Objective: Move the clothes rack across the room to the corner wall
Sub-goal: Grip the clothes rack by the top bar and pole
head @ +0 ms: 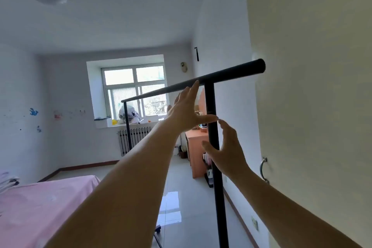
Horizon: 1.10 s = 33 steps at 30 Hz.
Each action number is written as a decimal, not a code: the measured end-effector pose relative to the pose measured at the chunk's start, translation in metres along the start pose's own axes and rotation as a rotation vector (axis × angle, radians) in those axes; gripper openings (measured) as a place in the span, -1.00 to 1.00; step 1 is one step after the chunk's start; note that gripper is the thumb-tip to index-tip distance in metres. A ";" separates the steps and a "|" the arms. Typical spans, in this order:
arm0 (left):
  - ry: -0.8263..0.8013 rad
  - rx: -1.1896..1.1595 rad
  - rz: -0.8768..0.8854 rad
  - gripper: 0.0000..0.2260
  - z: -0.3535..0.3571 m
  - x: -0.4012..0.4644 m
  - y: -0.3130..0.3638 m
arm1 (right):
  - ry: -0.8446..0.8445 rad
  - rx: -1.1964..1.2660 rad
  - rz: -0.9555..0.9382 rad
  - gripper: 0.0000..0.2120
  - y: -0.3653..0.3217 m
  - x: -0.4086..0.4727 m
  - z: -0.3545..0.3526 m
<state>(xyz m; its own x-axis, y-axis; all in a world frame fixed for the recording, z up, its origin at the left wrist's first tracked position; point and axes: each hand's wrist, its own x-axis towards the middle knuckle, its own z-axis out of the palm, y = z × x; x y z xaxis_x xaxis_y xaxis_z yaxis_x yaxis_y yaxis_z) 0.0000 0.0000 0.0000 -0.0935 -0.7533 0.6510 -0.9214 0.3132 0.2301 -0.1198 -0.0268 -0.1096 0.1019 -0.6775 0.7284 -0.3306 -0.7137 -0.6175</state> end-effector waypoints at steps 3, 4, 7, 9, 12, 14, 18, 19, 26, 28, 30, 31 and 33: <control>-0.061 -0.069 -0.111 -0.14 0.010 -0.002 0.005 | -0.127 -0.058 0.048 -0.36 0.013 -0.007 0.003; -0.083 -0.082 -0.152 -0.20 0.015 -0.004 0.006 | -0.174 -0.093 0.066 -0.42 0.019 -0.010 0.004; -0.132 -0.191 -0.219 -0.37 0.027 -0.009 0.009 | -0.302 -0.135 0.098 -0.55 0.036 -0.015 0.004; -0.126 -0.355 -0.288 -0.45 0.033 -0.009 0.010 | -0.441 -0.187 0.117 -0.53 0.045 -0.016 0.001; -0.115 -0.530 -0.358 -0.48 0.042 -0.006 0.012 | -0.651 -0.229 0.213 -0.57 0.060 -0.017 0.001; -0.091 -0.562 -0.383 -0.47 0.047 -0.003 0.011 | -0.667 -0.213 0.281 -0.69 0.069 -0.014 0.003; 0.025 -0.483 -0.366 -0.44 0.061 0.002 0.013 | -0.625 -0.229 0.280 -0.71 0.080 -0.005 0.012; 0.054 -0.451 -0.351 -0.41 0.064 0.002 0.014 | -0.621 -0.222 0.285 -0.70 0.082 -0.003 0.015; 0.150 -0.324 -0.365 -0.40 0.080 0.011 0.005 | -0.579 -0.143 0.338 -0.64 0.095 0.006 0.037; 0.164 -0.313 -0.382 -0.42 0.085 0.018 0.002 | -0.577 -0.127 0.336 -0.64 0.101 0.013 0.042; 0.174 -0.307 -0.399 -0.43 0.090 0.027 -0.003 | -0.583 -0.109 0.332 -0.65 0.108 0.021 0.047; 0.173 -0.305 -0.410 -0.43 0.093 0.030 -0.006 | -0.585 -0.101 0.333 -0.65 0.111 0.025 0.050; 0.171 -0.302 -0.434 -0.42 0.099 0.040 -0.013 | -0.588 -0.086 0.324 -0.65 0.119 0.034 0.058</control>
<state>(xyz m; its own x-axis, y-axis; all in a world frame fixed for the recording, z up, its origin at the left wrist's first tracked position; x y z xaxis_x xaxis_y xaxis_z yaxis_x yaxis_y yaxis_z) -0.0286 -0.0916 -0.0486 0.3561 -0.7537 0.5525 -0.7104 0.1658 0.6840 -0.1017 -0.1451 -0.1759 0.4707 -0.8562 0.2130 -0.5017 -0.4583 -0.7337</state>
